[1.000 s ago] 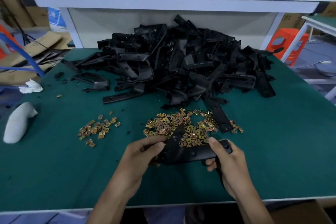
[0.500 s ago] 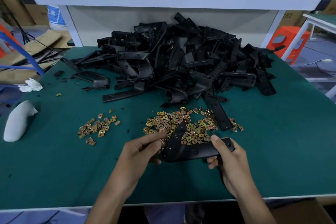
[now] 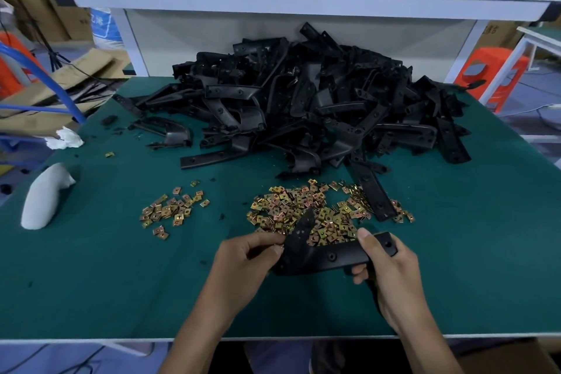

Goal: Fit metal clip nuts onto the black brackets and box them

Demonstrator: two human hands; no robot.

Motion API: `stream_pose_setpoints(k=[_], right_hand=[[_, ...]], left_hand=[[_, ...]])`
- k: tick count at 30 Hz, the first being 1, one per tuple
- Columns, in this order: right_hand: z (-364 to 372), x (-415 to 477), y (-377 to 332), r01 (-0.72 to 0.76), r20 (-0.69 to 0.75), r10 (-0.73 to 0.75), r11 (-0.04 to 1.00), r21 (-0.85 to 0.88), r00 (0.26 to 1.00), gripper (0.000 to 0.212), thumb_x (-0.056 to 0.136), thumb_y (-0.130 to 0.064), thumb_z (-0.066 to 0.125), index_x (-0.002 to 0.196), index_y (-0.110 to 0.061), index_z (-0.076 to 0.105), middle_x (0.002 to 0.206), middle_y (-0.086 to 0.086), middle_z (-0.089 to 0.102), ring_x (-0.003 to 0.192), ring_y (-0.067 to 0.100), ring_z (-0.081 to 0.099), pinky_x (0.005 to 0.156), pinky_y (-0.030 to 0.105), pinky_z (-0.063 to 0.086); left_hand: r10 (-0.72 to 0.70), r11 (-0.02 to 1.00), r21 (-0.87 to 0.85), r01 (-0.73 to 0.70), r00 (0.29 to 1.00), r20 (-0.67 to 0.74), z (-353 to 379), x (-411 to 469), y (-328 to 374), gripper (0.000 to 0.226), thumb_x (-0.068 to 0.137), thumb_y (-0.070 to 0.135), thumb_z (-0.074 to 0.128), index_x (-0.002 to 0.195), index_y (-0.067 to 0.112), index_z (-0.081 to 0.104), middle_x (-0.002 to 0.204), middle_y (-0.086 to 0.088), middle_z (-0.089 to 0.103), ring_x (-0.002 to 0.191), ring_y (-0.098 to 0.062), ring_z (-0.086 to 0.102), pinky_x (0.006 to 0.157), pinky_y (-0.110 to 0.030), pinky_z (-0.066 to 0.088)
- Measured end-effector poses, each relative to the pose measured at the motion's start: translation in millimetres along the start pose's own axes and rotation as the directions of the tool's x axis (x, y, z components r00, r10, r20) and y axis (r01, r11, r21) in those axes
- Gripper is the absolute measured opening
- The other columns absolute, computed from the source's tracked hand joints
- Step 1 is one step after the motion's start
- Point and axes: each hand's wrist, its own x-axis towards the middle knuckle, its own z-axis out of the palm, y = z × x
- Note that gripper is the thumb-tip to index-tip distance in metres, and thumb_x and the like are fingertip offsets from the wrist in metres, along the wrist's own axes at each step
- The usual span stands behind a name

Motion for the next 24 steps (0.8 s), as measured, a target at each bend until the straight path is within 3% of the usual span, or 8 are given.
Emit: stream_pose_setpoints(k=[4, 8, 15, 20, 22, 24], right_hand=[[1.7, -1.0, -1.7, 0.002, 0.015, -0.002, 1.000, -0.001, 1.000, 0.038, 0.079, -0.036, 0.076, 0.080, -0.003, 0.057, 0.067, 0.014, 0.064, 0.049, 0.024, 0.059, 0.042, 0.030, 0.050], [-0.1, -1.8, -2.0, 0.002, 0.018, -0.002, 1.000, 0.005, 1.000, 0.035, 0.080, -0.035, 0.076, 0.079, -0.004, 0.058, 0.065, 0.014, 0.063, 0.049, 0.023, 0.059, 0.041, 0.029, 0.050], [-1.1, -0.2, -1.1, 0.026, 0.018, -0.025, 0.999, -0.044, 1.000, 0.038, 0.080, -0.037, 0.077, 0.077, -0.005, 0.058, 0.063, 0.012, 0.063, 0.050, 0.025, 0.059, 0.043, 0.031, 0.049], [0.3, -1.5, 0.3, 0.002, 0.004, -0.002, 1.000, -0.031, 1.000, 0.037, 0.079, -0.037, 0.076, 0.077, -0.005, 0.058, 0.062, 0.014, 0.061, 0.048, 0.024, 0.059, 0.041, 0.029, 0.048], [-0.5, -0.6, 0.4, 0.009, 0.002, -0.008, 0.999, -0.047, 1.000, 0.038, 0.080, -0.037, 0.076, 0.080, -0.004, 0.058, 0.065, 0.015, 0.063, 0.049, 0.024, 0.060, 0.042, 0.029, 0.049], [-0.4, 0.6, 0.7, 0.023, -0.010, -0.024, 0.997, -0.076, 1.000, 0.041, 0.079, -0.041, 0.076, 0.081, -0.004, 0.059, 0.065, 0.014, 0.064, 0.050, 0.024, 0.061, 0.044, 0.029, 0.051]], left_hand=[[-0.050, 0.998, -0.029, 0.053, 0.996, 0.077, -8.1, 3.3, -0.5, 0.026, 0.092, 0.012, 0.071, 0.090, 0.035, 0.081, 0.075, 0.010, 0.073, 0.062, -0.002, 0.057, 0.062, -0.018, 0.048], [-0.065, 0.997, -0.036, 0.071, 0.986, 0.151, -11.4, 5.1, 2.5, 0.027, 0.092, 0.010, 0.072, 0.090, 0.034, 0.082, 0.071, 0.009, 0.070, 0.061, -0.002, 0.057, 0.061, -0.017, 0.049], [-0.113, 0.993, 0.047, 0.105, 0.961, 0.251, -16.5, 6.3, 4.6, 0.019, 0.092, 0.008, 0.071, 0.095, 0.024, 0.081, 0.076, 0.008, 0.073, 0.065, -0.003, 0.058, 0.061, -0.017, 0.047], [-0.068, 0.997, 0.050, 0.056, 0.957, 0.283, -24.5, 7.3, 5.1, 0.027, 0.091, 0.009, 0.072, 0.085, 0.033, 0.082, 0.076, 0.005, 0.074, 0.066, -0.002, 0.059, 0.061, -0.017, 0.048], [-0.048, 0.997, 0.066, 0.031, 0.960, 0.274, -23.0, 9.5, 6.5, 0.026, 0.092, 0.009, 0.071, 0.089, 0.032, 0.082, 0.079, 0.005, 0.075, 0.067, -0.003, 0.060, 0.065, -0.019, 0.050], [-0.023, 0.993, 0.121, -0.008, 0.966, 0.258, -21.6, 12.2, 6.1, 0.026, 0.094, 0.014, 0.069, 0.106, 0.036, 0.077, 0.089, 0.010, 0.076, 0.074, 0.002, 0.064, 0.075, -0.019, 0.051]])
